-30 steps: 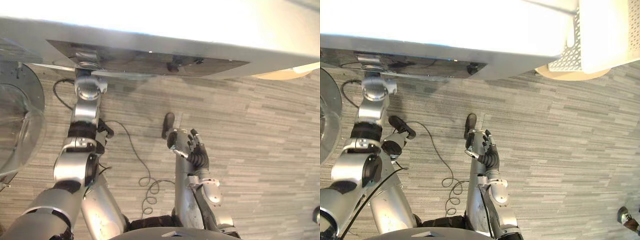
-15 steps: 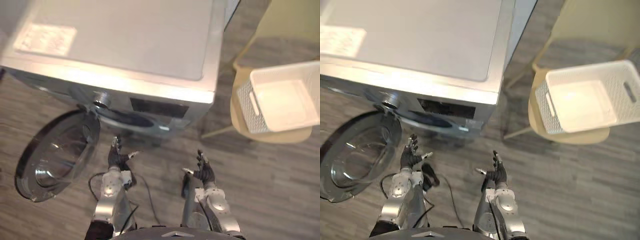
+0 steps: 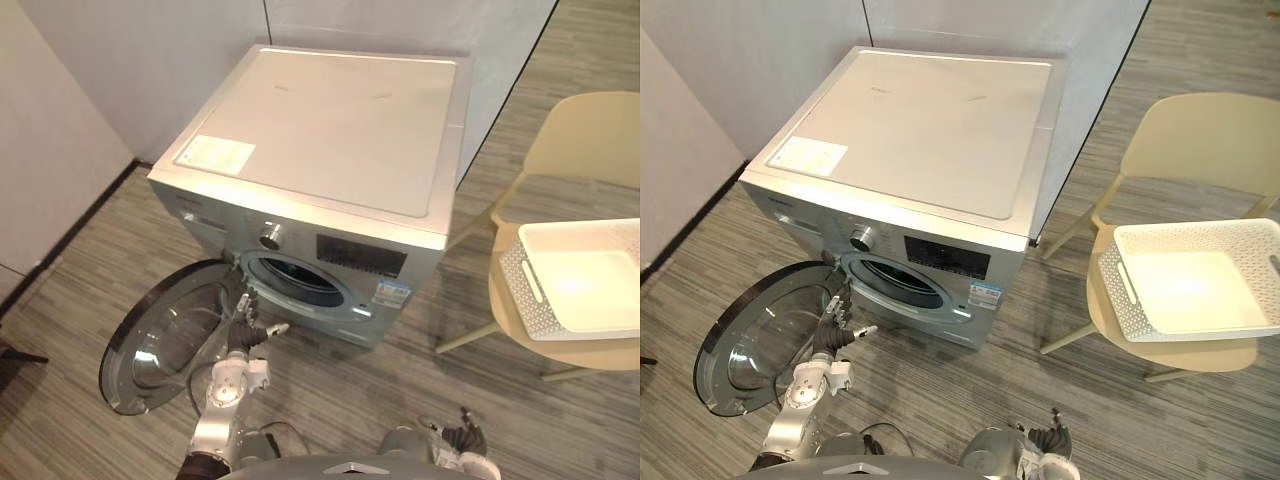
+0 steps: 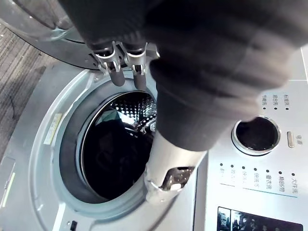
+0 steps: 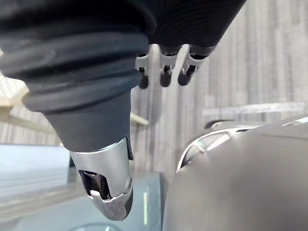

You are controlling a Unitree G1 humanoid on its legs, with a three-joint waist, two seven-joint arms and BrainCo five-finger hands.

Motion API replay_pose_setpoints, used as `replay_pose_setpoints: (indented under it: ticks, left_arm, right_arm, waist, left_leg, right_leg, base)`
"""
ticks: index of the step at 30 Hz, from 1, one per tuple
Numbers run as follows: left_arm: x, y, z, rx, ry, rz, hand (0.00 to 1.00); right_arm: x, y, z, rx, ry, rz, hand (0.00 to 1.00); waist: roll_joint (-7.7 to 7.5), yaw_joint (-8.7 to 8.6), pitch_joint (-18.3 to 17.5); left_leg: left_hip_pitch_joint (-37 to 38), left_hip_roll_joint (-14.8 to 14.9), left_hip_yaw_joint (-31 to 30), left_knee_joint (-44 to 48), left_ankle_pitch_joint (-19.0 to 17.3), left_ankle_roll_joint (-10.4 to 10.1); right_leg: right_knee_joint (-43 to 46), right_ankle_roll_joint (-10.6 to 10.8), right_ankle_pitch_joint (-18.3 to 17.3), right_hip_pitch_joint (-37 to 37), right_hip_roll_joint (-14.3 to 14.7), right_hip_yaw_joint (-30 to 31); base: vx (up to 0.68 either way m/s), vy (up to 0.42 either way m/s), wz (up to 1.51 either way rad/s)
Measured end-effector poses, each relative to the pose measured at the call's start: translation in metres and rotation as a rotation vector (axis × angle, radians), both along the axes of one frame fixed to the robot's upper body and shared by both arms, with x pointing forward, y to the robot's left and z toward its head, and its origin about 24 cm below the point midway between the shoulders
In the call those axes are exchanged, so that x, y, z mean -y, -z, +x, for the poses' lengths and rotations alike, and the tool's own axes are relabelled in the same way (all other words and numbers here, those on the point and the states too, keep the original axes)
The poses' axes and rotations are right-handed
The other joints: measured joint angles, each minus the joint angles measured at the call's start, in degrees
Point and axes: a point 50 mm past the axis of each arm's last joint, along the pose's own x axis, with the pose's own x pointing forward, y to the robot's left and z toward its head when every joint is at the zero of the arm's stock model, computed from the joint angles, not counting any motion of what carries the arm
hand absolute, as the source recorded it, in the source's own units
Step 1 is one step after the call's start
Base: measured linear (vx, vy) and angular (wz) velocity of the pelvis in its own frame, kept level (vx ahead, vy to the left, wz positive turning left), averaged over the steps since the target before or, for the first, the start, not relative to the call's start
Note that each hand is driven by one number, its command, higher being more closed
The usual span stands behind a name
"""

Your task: Pick up the laundry basket with both hands and put the clothes into the washing machine.

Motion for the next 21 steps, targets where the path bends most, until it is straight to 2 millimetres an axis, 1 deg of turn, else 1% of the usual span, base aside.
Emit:
replay_pose_setpoints:
  ticks: [1,2,3,4,5,6,7,8,9,10,11,12,13,14,15,16,17,18,19,20,21]
  left_arm:
    - [-0.005,0.002,0.005,-0.009,0.015,0.035,0.00]
    - [-0.008,0.003,0.006,-0.015,0.022,0.056,0.00]
    - [-0.013,0.007,0.005,-0.034,0.027,0.084,0.00]
    - [-0.020,0.012,0.000,-0.062,0.023,0.107,0.00]
    - [-0.026,0.015,-0.001,-0.073,0.020,0.131,0.00]
    - [-0.033,0.015,-0.001,-0.076,0.019,0.163,0.00]
    - [-0.034,0.015,-0.001,-0.077,0.014,0.163,0.00]
    - [-0.035,0.017,-0.003,-0.084,-0.017,0.140,0.00]
    - [-0.040,0.019,-0.006,-0.098,-0.061,0.125,0.00]
    - [-0.042,0.020,-0.007,-0.103,-0.075,0.125,0.00]
    - [-0.049,0.023,-0.013,-0.121,-0.108,0.125,0.00]
    - [-0.051,0.024,-0.015,-0.128,-0.119,0.126,0.00]
    - [-0.054,0.027,-0.020,-0.141,-0.141,0.126,0.00]
    - [-0.055,0.027,-0.021,-0.145,-0.153,0.121,0.00]
    - [-0.058,0.028,-0.023,-0.151,-0.182,0.102,0.00]
    - [-0.057,0.027,-0.023,-0.149,-0.194,0.085,0.00]
    - [-0.057,0.025,-0.022,-0.140,-0.198,0.082,0.00]
    - [-0.058,0.022,-0.020,-0.125,-0.220,0.057,0.00]
    - [-0.059,0.016,-0.017,-0.101,-0.252,0.027,0.00]
    - [-0.062,0.012,-0.015,-0.083,-0.269,0.017,0.00]
    - [-0.069,0.002,-0.009,-0.034,-0.304,0.005,0.00]
  right_arm:
    - [-0.005,0.004,-0.002,-0.019,0.009,0.021,0.00]
    - [-0.008,0.006,-0.004,-0.031,0.012,0.035,0.00]
    - [-0.011,0.008,-0.007,-0.048,0.021,0.047,0.00]
    - [-0.015,0.011,-0.011,-0.069,0.034,0.061,0.00]
    - [-0.015,0.012,-0.013,-0.076,0.039,0.064,0.00]
    - [-0.016,0.012,-0.013,-0.076,0.038,0.066,0.00]
    - [-0.015,0.012,-0.013,-0.075,0.029,0.062,0.00]
    - [-0.009,0.010,-0.009,-0.069,0.013,0.045,0.00]
    - [-0.009,0.010,-0.008,-0.070,0.004,0.049,0.00]
    - [-0.011,0.011,-0.010,-0.078,-0.001,0.053,0.00]
    - [-0.012,0.014,-0.015,-0.107,0.000,0.062,0.00]
    - [-0.013,0.016,-0.018,-0.120,-0.001,0.068,0.00]
    - [-0.017,0.019,-0.024,-0.148,-0.007,0.080,0.00]
    - [-0.019,0.020,-0.026,-0.160,-0.017,0.086,0.00]
    - [-0.022,0.022,-0.027,-0.174,-0.043,0.097,0.00]
    - [-0.023,0.023,-0.028,-0.185,-0.063,0.098,0.00]
    - [-0.023,0.023,-0.027,-0.187,-0.072,0.097,0.00]
    - [-0.020,0.022,-0.021,-0.190,-0.107,0.079,0.00]
    - [-0.017,0.021,-0.020,-0.204,-0.141,0.061,0.00]
    - [-0.017,0.021,-0.020,-0.206,-0.146,0.059,0.00]
    - [-0.018,0.021,-0.021,-0.214,-0.169,0.050,0.00]
  waist:
    - [-1.48,0.19,0.60]
    - [-2.55,0.16,0.69]
    - [-3.30,0.09,0.84]
    - [-4.09,0.06,0.79]
    - [-4.49,0.15,0.65]
    - [-4.13,0.10,0.76]
    - [-3.70,0.17,0.98]
    - [-2.73,0.53,1.34]
    - [-2.36,0.14,1.50]
    - [-2.28,0.20,1.55]
    - [-2.41,0.40,1.36]
    - [-2.86,0.63,1.07]
    - [-4.00,0.95,-0.01]
    - [-4.68,1.07,-0.59]
    - [-5.99,1.89,-1.72]
    - [-6.23,3.07,-3.03]
    - [-6.47,3.53,-3.23]
    - [-5.41,3.49,-3.10]
    - [-4.55,3.46,-3.27]
    - [-4.35,3.40,-3.31]
    - [-4.30,3.23,-3.23]
  left_leg:
    - [0.66,-0.98,1.21,-3.08,-1.11,1.00]
    - [0.58,-1.70,1.43,-3.65,-1.10,1.01]
    - [0.47,-2.35,1.88,-3.61,-1.10,1.02]
    - [0.44,-2.68,3.12,-3.17,-1.11,1.05]
    - [0.26,-2.68,3.69,-2.88,-1.42,1.73]
    - [-0.51,-2.42,4.58,-1.91,-1.70,3.57]
    - [-0.65,-2.24,5.01,-2.29,-1.58,4.39]
    - [-0.44,-1.50,6.76,-4.39,-1.00,7.06]
    - [0.15,-1.37,7.14,-6.07,0.01,8.14]
    - [0.77,-1.35,7.20,-7.15,0.75,8.16]
    - [2.10,-1.45,7.12,-9.67,2.44,7.77]
    - [2.55,-1.75,6.87,-10.70,3.07,7.58]
    - [2.89,-2.78,6.27,-13.11,5.06,7.64]
    - [3.17,-3.56,5.96,-14.29,6.00,7.37]
    - [3.30,-4.71,5.58,-17.09,7.95,6.68]
    - [2.64,-5.65,5.47,-20.10,10.24,6.04]
    - [2.32,-6.18,5.37,-21.22,11.62,6.01]
    - [1.71,-6.47,4.55,-22.81,13.72,6.02]
    - [1.72,-6.41,3.66,-24.64,16.05,6.26]
    - [1.73,-6.29,3.04,-24.87,16.60,6.22]
    - [1.67,-5.88,1.81,-24.21,16.89,6.08]
  right_leg:
    - [-2.85,0.00,3.08,-0.66,0.45,1.42]
    - [-3.98,-0.01,4.12,-0.82,0.47,1.78]
    - [-5.98,-0.11,5.74,-0.78,0.41,2.56]
    - [-8.59,0.01,8.30,-0.63,0.58,3.71]
    - [-10.12,0.20,10.62,-0.59,0.88,4.41]
    - [-11.91,0.13,14.73,-0.97,1.58,4.43]
    - [-12.75,-0.09,17.23,-1.52,1.99,4.86]
    - [-13.54,-0.89,19.21,-2.12,2.97,6.80]
    - [-3.37,-1.48,10.13,-3.99,4.08,9.56]
    - [2.59,-1.56,5.34,-4.59,4.86,10.98]
    - [13.79,-1.44,-2.84,-4.21,7.01,12.98]
    - [15.68,-1.13,-4.88,-3.16,8.04,13.19]
    - [14.79,-1.41,-8.77,-0.36,9.52,13.20]
    - [11.67,-1.33,-9.87,0.92,9.60,12.84]
    - [4.35,-0.43,-10.56,3.51,10.28,12.92]
    - [-3.04,-0.51,-10.51,5.02,10.75,12.92]
    - [-6.16,-0.48,-10.60,5.78,10.84,12.87]
    - [-10.17,-0.37,-9.26,6.64,11.63,12.21]
    - [-11.63,-0.65,-8.28,6.80,12.46,11.73]
    - [-12.06,-0.82,-8.02,7.24,12.70,11.13]
    - [-12.29,-0.87,-8.01,8.44,13.16,9.58]
  base:
    - [-0.15,0.321,-0.22]
    - [-0.16,0.243,-0.24]
    - [-0.17,0.180,-0.37]
    - [-0.22,0.176,-0.47]
    - [-0.23,0.186,-0.52]
    - [-0.20,0.171,-0.40]
    - [-0.24,0.172,-0.48]
    - [-0.26,0.134,-0.39]
    - [-0.26,0.105,-0.28]
    - [-0.23,0.030,-0.02]
    - [-0.16,-0.031,0.05]
    - [-0.14,-0.073,0.17]
    - [-0.08,-0.080,0.21]
    - [-0.07,-0.152,0.21]
    - [-0.06,-0.180,0.02]
    - [-0.05,-0.175,-0.09]
    - [-0.08,-0.140,-0.08]
    - [-0.09,-0.101,0.04]
    - [-0.09,-0.084,0.15]
    - [-0.08,-0.051,0.32]
    - [-0.07,-0.051,0.46]
